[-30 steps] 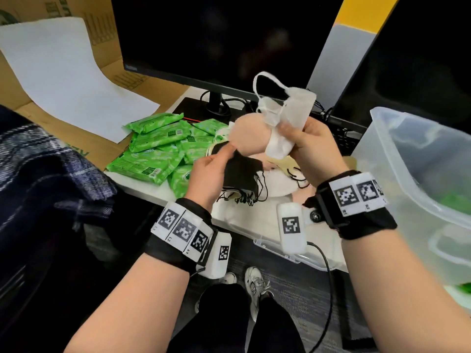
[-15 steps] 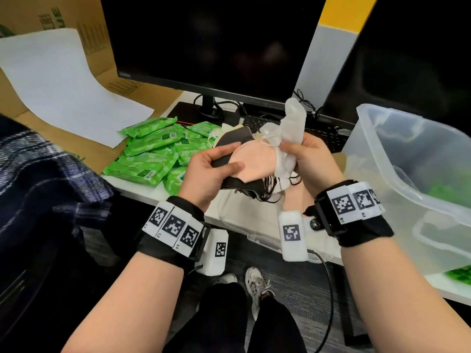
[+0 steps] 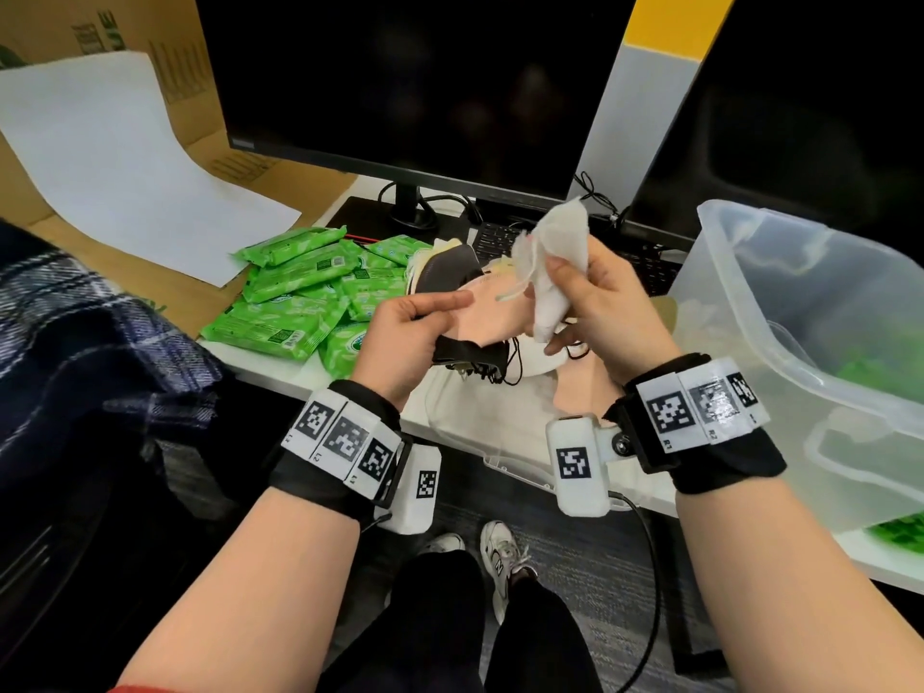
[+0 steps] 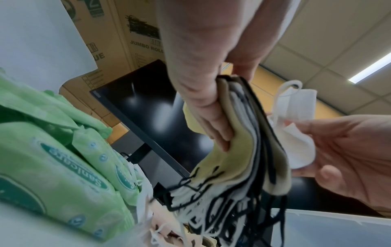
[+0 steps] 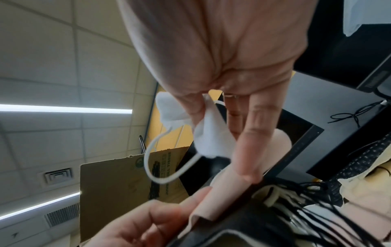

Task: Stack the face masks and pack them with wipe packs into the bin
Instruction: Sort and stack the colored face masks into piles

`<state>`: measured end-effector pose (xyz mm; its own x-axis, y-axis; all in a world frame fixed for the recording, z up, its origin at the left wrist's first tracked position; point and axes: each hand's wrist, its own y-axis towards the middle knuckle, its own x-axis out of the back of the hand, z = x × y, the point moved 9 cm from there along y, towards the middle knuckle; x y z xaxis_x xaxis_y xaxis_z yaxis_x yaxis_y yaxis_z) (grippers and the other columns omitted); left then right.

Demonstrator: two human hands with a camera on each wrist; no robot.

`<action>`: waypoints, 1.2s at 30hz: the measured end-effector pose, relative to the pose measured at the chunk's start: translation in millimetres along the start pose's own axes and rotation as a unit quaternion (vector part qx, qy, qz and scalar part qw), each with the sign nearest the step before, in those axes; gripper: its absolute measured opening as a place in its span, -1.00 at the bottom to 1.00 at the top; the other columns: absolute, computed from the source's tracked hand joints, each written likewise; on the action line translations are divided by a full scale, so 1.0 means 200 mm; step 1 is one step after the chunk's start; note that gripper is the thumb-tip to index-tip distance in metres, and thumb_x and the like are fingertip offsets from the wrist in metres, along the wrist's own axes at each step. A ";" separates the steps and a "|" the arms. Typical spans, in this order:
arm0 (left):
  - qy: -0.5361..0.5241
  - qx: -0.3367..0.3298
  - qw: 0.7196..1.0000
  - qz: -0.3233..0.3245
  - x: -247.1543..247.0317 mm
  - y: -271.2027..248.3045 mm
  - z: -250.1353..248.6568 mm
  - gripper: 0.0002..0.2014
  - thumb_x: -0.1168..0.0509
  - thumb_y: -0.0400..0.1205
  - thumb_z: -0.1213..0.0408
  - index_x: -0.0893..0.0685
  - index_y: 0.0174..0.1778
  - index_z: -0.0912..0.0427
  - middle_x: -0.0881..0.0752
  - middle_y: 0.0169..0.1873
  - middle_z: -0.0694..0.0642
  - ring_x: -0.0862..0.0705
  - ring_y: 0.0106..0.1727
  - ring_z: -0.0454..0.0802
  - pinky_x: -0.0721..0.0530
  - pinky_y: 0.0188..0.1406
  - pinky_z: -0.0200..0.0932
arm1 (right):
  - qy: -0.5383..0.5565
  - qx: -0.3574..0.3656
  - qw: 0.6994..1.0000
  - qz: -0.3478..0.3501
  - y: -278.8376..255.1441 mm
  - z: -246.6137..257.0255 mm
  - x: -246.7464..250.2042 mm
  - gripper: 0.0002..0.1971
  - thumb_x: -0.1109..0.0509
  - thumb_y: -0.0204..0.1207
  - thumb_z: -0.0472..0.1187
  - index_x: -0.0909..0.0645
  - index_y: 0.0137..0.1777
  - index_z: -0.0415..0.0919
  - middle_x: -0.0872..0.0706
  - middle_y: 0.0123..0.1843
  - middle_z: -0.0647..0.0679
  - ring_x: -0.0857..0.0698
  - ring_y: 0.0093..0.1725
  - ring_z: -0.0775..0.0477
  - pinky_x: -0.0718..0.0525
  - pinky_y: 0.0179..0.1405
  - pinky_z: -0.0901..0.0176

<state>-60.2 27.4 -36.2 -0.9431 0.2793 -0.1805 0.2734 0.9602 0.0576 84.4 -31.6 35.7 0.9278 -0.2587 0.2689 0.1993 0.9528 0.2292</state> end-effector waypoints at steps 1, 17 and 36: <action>-0.019 0.011 1.000 0.000 -0.01 0.00 0.00 -0.69 -0.12 0.57 0.60 -0.71 0.07 0.28 -0.73 -0.17 0.16 -0.65 -0.26 -0.08 -0.64 -0.28 -0.40 | -0.015 -0.004 1.000 0.019 0.00 0.00 -0.02 -0.81 -0.10 0.69 -0.26 -0.50 0.17 -0.04 -0.64 -0.15 -0.14 -0.67 -0.34 -0.05 -0.66 -0.61 0.17; -0.058 0.008 0.998 0.017 -0.06 -0.06 -0.05 -0.76 -0.40 0.45 0.58 -0.72 0.02 0.35 -0.80 -0.36 0.01 -0.75 -0.32 -0.15 -0.74 -0.20 -0.29 | -0.362 0.049 0.926 0.096 -0.01 -0.04 -0.15 -0.44 -0.04 0.61 -0.39 -0.41 0.45 0.24 -0.43 0.09 -0.09 -0.42 0.09 -0.04 -0.32 -0.03 0.36; -0.054 0.002 0.998 -0.014 0.00 -0.05 -0.05 -0.64 -0.38 0.41 0.70 -0.69 0.11 0.38 -0.77 -0.34 0.04 -0.73 -0.41 -0.22 -0.72 -0.38 -0.33 | 0.024 -0.022 0.999 -0.018 -0.03 -0.07 0.02 -0.88 -0.39 0.48 -0.05 -0.59 -0.20 -0.07 -0.68 -0.25 -0.03 -0.66 -0.33 0.08 -0.56 -0.29 0.26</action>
<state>-64.3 16.6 -26.9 -0.9248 0.2504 -0.2865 0.2475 0.9678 0.0471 90.8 -36.8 22.9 0.9339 -0.2855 0.2151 0.2452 0.9495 0.1956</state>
